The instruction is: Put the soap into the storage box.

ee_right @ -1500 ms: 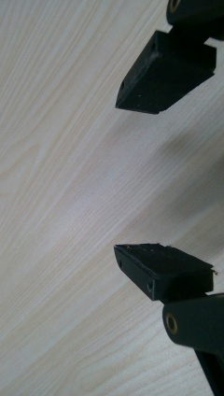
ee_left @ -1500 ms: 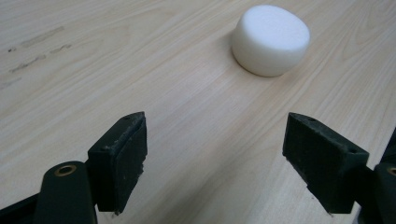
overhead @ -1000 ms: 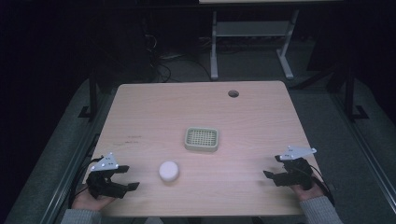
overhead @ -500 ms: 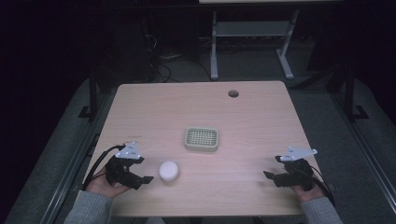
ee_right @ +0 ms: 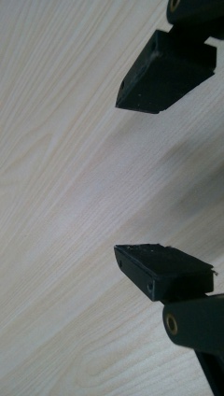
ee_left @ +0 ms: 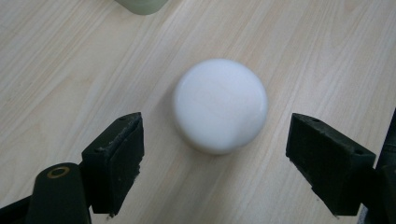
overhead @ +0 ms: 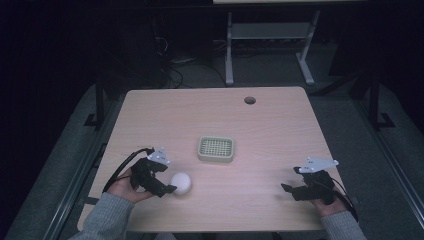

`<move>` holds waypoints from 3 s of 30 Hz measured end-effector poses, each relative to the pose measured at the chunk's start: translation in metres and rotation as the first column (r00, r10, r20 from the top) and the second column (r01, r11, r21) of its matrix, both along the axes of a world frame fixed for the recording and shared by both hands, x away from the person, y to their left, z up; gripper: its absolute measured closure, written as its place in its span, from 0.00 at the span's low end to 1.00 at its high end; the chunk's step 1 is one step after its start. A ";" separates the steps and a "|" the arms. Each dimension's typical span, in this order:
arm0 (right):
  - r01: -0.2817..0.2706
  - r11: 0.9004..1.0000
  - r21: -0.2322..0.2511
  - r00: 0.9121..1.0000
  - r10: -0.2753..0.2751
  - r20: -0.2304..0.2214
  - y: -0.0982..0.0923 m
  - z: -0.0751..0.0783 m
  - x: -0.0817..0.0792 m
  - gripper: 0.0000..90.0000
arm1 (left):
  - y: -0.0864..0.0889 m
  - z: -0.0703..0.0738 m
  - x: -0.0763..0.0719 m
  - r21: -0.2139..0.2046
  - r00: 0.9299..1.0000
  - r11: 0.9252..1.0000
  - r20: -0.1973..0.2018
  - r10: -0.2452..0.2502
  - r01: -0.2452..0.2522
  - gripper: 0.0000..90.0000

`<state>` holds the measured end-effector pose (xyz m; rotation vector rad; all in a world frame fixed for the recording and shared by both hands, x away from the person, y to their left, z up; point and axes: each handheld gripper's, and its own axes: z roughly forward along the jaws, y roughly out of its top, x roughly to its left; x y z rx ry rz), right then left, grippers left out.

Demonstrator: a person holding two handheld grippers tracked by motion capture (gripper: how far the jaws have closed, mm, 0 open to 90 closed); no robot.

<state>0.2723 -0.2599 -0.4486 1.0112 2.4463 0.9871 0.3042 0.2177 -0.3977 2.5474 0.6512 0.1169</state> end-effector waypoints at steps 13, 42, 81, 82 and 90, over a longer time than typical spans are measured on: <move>-0.013 1.000 0.008 1.000 0.013 0.013 0.001 0.003 -0.003 0.26 | -0.023 -0.005 0.009 0.059 0.999 0.998 -0.043 -0.022 0.024 0.21; -0.015 1.000 0.011 1.000 0.015 0.021 -0.001 0.005 -0.009 0.27 | -0.049 -0.022 0.022 0.200 0.993 0.978 -0.110 -0.041 0.063 0.25; -0.032 0.999 0.011 0.999 0.032 0.038 0.003 0.009 -0.011 0.27 | -0.057 -0.034 0.029 0.272 0.983 0.958 -0.180 -0.036 0.085 0.26; -0.030 0.999 0.014 0.999 0.029 0.037 0.002 0.009 -0.011 0.27 | -0.057 -0.034 0.029 0.274 0.983 0.958 -0.180 -0.035 0.085 0.26; -0.022 1.000 0.022 0.999 0.021 0.034 0.001 0.009 -0.011 0.27 | -0.057 -0.034 0.029 0.283 0.984 0.956 -0.174 -0.023 0.072 0.26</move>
